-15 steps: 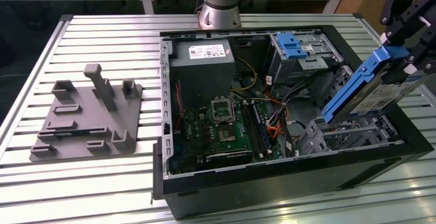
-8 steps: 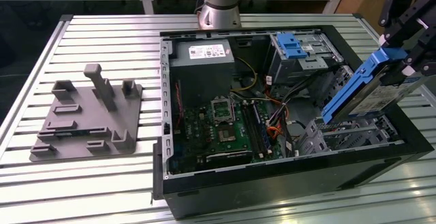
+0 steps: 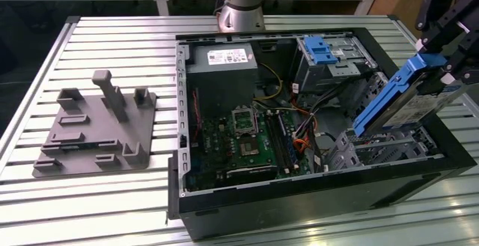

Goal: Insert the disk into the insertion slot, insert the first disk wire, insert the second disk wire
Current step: 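Insert the disk into the insertion slot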

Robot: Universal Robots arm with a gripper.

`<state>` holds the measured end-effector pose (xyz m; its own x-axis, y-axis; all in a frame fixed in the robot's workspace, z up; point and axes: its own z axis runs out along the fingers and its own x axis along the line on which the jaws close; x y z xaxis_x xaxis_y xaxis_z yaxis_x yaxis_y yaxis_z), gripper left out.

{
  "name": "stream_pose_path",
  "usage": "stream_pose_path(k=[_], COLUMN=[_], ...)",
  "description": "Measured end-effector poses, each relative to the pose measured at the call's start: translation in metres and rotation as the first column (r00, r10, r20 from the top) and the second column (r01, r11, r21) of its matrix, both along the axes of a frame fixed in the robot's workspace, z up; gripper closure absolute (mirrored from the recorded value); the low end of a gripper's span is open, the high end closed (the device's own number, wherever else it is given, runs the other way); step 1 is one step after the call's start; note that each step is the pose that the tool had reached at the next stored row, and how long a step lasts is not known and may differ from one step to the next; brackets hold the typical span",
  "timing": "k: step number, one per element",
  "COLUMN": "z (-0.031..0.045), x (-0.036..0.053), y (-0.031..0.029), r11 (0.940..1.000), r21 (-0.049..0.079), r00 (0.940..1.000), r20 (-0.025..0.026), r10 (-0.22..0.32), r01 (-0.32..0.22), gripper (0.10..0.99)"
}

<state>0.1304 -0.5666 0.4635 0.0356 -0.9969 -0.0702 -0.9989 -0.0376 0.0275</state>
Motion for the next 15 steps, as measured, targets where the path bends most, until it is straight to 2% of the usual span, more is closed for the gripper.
stream_pose_path(k=[15], z=[-0.0087], x=[0.0004], y=[0.0000], r11=[1.0000], r21=[-0.002], r00=[1.0000], r20=[-0.0002], r10=[0.005], r01=[-0.005], gripper=[0.722])
